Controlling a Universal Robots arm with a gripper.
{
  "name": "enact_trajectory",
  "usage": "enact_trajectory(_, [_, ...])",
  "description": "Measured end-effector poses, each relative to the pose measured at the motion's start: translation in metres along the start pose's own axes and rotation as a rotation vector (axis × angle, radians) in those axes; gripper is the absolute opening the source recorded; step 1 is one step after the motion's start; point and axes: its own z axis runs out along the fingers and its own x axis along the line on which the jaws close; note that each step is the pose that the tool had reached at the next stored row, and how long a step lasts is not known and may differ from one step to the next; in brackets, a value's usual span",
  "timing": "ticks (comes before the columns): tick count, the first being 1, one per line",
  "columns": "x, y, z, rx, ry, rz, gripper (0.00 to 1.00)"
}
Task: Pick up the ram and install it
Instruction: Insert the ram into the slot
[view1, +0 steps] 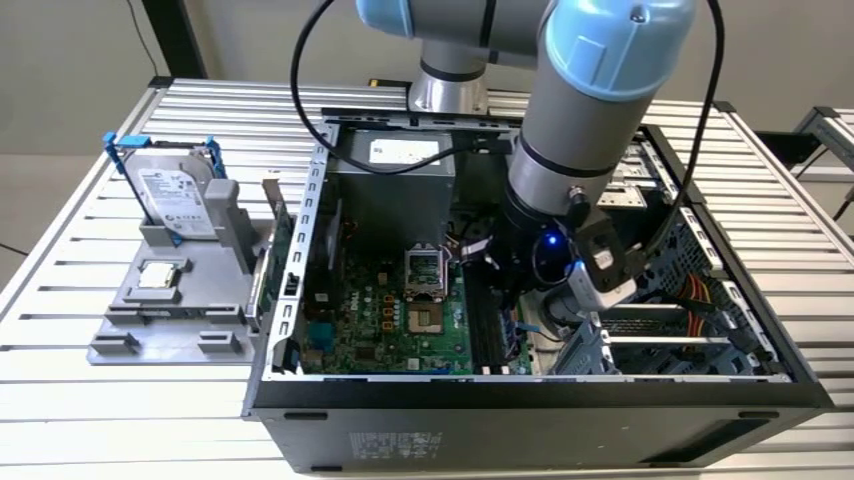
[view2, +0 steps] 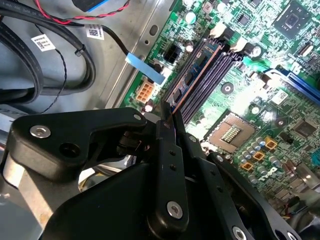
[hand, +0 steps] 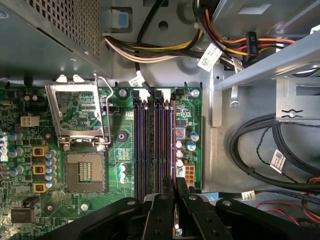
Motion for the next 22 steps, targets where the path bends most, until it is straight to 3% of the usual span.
enact_trajectory(22, [0.0019,-0.0001,0.0086,0.0033,0.0020,-0.009,0.00])
